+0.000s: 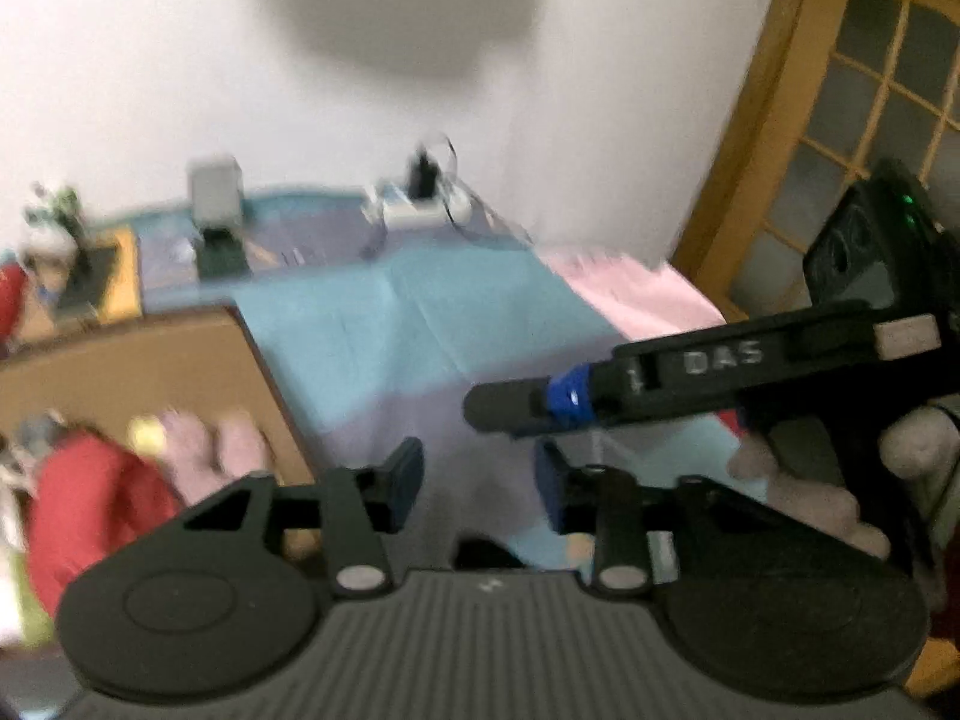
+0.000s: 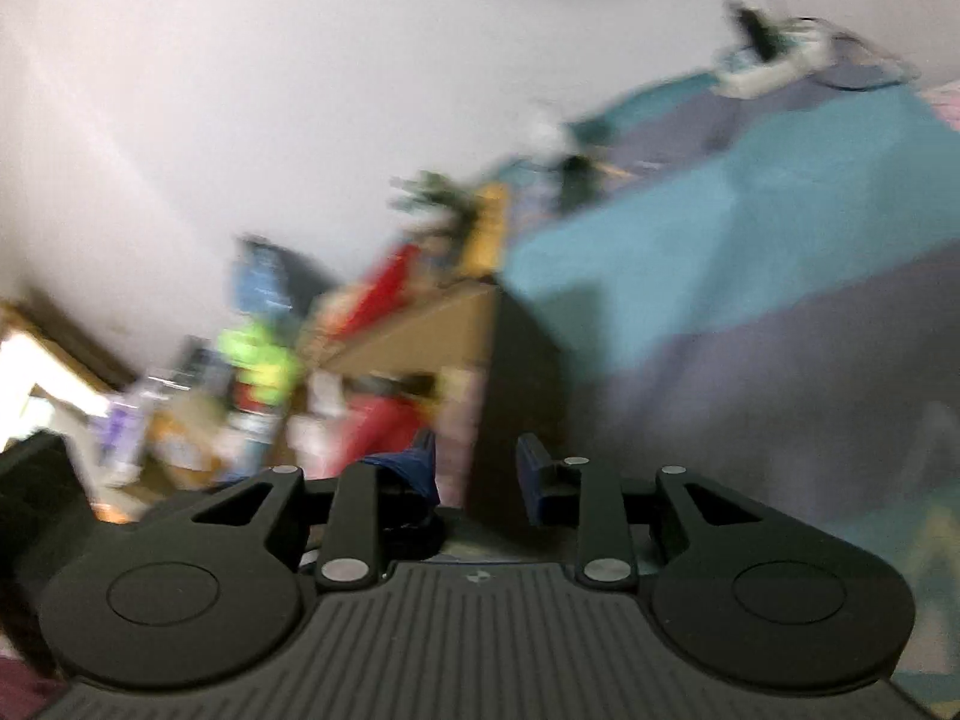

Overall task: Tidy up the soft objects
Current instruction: 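Carry the black cloth with the right gripper and release it in the box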

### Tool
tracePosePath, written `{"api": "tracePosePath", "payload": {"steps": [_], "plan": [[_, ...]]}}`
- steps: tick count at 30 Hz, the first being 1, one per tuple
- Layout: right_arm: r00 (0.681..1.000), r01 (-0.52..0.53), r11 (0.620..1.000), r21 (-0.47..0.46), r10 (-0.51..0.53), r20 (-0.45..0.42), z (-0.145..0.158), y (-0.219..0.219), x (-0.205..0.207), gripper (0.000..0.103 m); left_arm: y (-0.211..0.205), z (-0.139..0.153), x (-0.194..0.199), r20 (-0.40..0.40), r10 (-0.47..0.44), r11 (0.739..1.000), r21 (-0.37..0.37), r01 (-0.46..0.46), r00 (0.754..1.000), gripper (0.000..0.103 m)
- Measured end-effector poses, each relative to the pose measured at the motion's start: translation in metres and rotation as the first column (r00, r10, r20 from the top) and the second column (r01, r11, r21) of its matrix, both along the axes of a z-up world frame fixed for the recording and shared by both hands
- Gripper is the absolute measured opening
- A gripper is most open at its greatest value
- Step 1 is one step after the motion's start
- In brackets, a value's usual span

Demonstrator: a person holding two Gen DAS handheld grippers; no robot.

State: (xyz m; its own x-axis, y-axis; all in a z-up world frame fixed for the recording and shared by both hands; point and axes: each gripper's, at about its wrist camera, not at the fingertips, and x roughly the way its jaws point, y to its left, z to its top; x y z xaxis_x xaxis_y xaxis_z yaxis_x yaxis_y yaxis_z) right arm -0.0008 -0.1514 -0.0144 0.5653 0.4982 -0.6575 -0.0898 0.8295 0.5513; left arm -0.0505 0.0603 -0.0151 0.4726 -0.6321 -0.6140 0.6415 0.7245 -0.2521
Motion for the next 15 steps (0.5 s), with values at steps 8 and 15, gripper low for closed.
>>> {"api": "tracePosePath", "payload": {"steps": [8,15], "plan": [[0.97,0.11,0.98,-0.167,-0.143,-0.199,-0.081,-0.038,-0.023,0.016,-0.054,-0.098,-0.008,-0.178,-0.13,0.97,0.18,0.162,0.975,0.049],[0.979,0.024,0.981,-0.19,-0.062,-0.194,-0.094,-0.037,-0.034,0.016,-0.079,-0.133,0.005,-0.224,-0.1,0.962,0.226,0.151,0.969,0.049]]}}
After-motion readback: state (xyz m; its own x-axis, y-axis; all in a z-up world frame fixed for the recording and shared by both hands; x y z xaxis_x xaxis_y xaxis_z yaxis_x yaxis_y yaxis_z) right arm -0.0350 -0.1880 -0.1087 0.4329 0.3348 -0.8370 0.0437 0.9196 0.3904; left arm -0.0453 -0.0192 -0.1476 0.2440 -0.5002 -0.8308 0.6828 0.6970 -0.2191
